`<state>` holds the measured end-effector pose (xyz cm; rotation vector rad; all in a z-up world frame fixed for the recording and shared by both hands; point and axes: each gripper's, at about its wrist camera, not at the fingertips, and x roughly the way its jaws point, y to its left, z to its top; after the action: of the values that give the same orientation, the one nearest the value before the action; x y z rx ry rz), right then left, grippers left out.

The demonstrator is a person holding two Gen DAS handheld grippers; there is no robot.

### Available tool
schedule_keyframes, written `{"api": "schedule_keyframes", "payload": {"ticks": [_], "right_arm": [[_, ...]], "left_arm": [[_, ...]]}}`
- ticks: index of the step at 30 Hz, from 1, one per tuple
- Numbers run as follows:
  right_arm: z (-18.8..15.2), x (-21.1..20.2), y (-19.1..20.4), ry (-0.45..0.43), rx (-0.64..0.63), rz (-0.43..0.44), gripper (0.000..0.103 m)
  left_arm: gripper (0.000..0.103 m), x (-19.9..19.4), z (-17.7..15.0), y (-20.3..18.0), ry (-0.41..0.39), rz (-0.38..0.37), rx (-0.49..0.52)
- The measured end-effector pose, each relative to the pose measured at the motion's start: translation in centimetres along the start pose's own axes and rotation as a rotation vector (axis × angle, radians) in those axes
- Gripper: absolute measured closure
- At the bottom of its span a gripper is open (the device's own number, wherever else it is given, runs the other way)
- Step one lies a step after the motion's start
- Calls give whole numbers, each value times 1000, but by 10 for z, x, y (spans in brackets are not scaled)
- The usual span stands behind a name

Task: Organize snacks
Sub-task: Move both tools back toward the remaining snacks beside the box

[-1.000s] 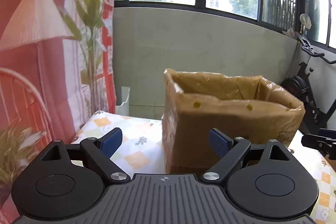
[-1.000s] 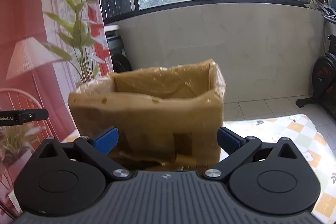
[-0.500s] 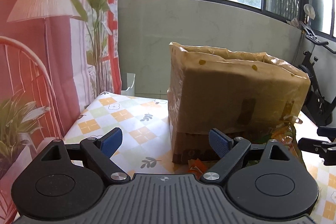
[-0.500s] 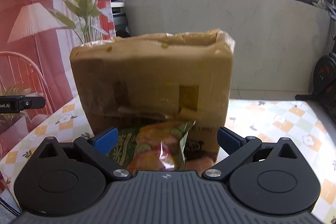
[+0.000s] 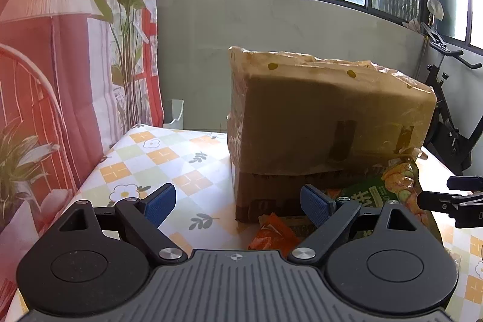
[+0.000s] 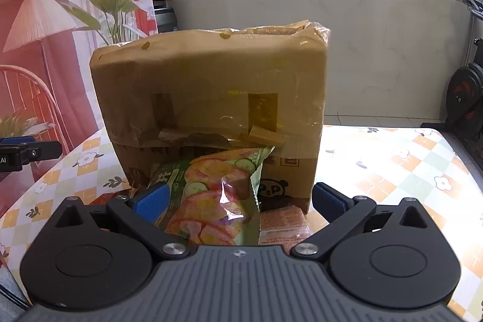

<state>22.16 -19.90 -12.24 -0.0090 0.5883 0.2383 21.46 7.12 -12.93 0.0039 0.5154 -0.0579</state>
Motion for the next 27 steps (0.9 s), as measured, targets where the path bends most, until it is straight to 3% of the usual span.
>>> {"api": "schedule_keyframes", "payload": {"ticks": [14,27], "right_arm": [[-10,3,-3,12,32,19,1],[-16,8,0,39,44,28,1]], "left_arm": [[12,-3,-19,8,45,-23,1],[12,15,-46,0,158,-79,34]]}}
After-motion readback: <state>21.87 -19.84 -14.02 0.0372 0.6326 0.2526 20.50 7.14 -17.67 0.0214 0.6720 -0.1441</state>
